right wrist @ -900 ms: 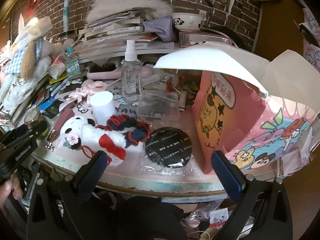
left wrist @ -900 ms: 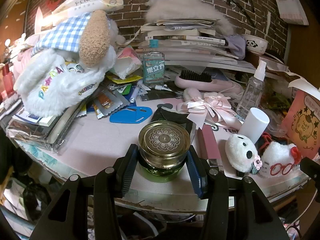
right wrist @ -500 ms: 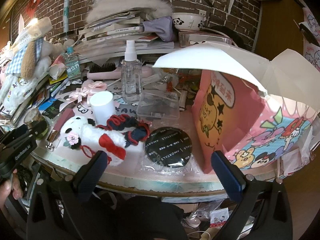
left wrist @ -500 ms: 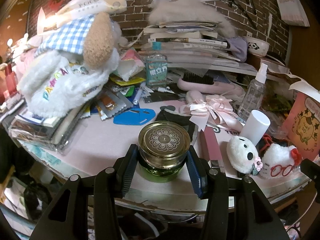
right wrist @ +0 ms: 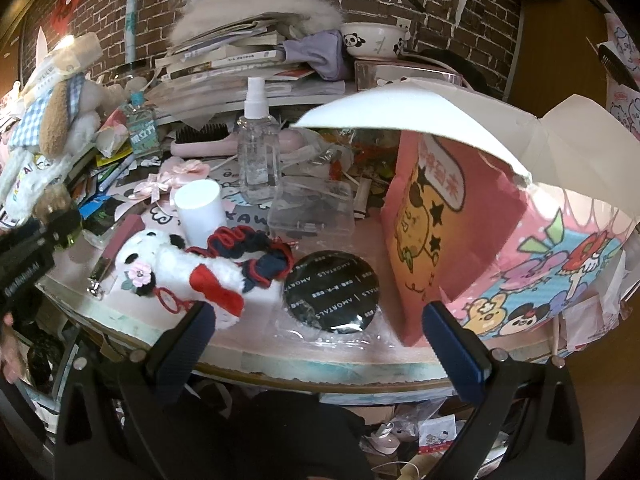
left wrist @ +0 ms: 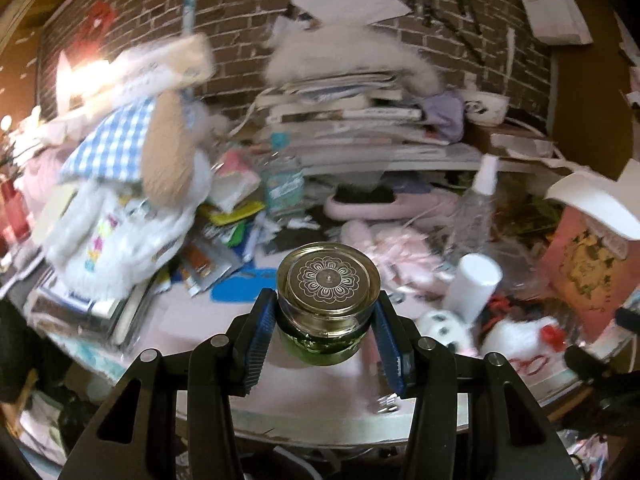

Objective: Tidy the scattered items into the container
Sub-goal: 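Lift the gold-lidded green jar with the left gripper toward the white box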

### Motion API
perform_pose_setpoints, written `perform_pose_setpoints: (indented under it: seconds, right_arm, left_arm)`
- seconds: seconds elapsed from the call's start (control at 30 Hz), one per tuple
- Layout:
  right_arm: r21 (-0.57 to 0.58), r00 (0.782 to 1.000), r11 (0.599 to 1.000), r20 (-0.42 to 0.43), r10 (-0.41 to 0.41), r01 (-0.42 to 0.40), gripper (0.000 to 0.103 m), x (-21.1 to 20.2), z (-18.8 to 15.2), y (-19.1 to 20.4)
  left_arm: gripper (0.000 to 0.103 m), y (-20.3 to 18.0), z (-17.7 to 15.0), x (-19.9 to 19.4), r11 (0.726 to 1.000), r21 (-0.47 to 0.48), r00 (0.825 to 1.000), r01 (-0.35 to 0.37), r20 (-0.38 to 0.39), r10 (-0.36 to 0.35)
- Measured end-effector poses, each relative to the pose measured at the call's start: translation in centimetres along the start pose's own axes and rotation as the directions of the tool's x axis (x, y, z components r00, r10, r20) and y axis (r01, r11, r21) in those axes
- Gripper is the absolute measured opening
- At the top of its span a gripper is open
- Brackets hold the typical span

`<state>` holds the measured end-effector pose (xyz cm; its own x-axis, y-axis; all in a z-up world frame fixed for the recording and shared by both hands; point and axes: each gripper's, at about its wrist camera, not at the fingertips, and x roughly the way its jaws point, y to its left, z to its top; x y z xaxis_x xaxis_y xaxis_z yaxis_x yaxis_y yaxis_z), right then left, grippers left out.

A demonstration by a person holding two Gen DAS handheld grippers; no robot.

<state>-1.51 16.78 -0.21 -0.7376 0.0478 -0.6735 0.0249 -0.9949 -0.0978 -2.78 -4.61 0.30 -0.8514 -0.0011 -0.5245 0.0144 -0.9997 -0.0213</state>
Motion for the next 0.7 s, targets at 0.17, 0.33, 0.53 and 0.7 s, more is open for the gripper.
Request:
perform_pose_setpoints:
  seconds: [0.17,0.33,0.53,0.7]
  right_arm:
    - [0.005,1.0,1.0,0.011,0.01,-0.01,0.103,-0.2,-0.2,-0.8]
    - [0.007,1.0,1.0,0.019,0.009,-0.01,0.103,-0.6,-0.5,-1.6]
    - [-0.002,1.0,1.0,0.015,-0.002,0.002,0.103,-0.5,-1.0,-2.5]
    - [0.002,1.0,1.0,0.004,0.003,-0.003,0.103,-0.1,-1.5,-3.4]
  left_arm:
    - [0.043,-2.5,1.5,-0.7,0.997,0.067,0.999,0.037,0.02,-0.039]
    - [0.043,-5.1,3.5,-1.4,0.988,0.128,0.995,0.087,0.031,-0.091]
    - [0.043,-9.1,7.1,-2.6,0.958,0.222,0.981,0.179,0.038,-0.192]
    - [0.043,-13.5,10.2,-3.4,0.917,0.306,0.961,0.255,0.023,-0.275]
